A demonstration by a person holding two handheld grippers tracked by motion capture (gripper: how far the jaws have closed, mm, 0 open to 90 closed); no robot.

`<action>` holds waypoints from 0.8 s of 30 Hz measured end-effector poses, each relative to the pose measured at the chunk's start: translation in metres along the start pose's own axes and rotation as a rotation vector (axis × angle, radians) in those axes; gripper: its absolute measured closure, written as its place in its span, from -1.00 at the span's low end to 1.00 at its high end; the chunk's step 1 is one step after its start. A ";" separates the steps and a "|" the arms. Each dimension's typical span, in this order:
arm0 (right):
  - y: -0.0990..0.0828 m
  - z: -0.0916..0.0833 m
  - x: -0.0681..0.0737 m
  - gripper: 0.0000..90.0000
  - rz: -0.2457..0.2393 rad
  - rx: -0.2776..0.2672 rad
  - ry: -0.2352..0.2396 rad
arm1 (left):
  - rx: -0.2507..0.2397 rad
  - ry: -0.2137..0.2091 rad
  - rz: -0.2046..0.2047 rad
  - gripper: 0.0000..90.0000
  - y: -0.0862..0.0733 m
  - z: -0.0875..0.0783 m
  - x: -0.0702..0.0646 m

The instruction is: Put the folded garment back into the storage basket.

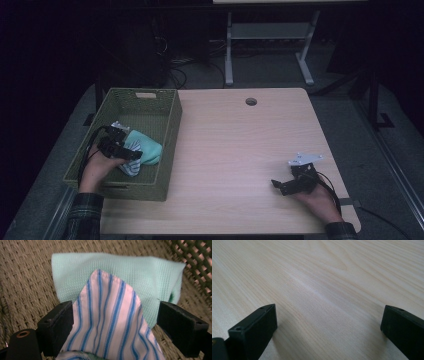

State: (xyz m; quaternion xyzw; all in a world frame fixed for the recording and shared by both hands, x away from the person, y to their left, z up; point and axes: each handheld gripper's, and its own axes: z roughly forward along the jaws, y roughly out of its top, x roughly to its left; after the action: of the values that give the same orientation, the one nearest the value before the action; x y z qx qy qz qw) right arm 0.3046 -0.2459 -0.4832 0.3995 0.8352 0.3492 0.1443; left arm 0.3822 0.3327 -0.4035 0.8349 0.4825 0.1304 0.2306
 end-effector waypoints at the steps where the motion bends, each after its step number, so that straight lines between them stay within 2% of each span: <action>1: 0.000 0.000 0.000 -0.99 0.002 0.001 0.000 | -0.006 -0.004 -0.002 -0.70 0.000 -0.001 0.000; 7: 0.000 0.000 0.000 -0.99 0.000 0.000 0.000 | -0.068 -0.020 -0.026 -0.70 0.002 -0.012 0.000; 12: 0.000 0.000 0.000 -0.99 -0.003 -0.004 -0.002 | -0.113 -0.032 -0.021 -0.70 0.009 -0.024 -0.007; 16: 0.000 0.000 0.000 -0.99 -0.003 -0.005 -0.002 | -0.162 -0.057 -0.007 -0.70 0.017 -0.034 -0.017; 20: 0.000 0.000 0.000 -0.99 -0.001 -0.003 -0.002 | -0.179 -0.076 0.035 -0.70 0.027 -0.043 -0.031; 24: 0.000 0.000 0.000 -0.99 -0.001 -0.004 -0.002 | -0.215 -0.111 0.054 -0.70 0.036 -0.049 -0.045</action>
State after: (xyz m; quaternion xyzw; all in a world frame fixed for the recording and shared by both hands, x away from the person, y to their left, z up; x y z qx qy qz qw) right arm 0.3040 -0.2458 -0.4834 0.3989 0.8346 0.3505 0.1461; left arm 0.3655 0.2908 -0.3429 0.8238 0.4297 0.1413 0.3417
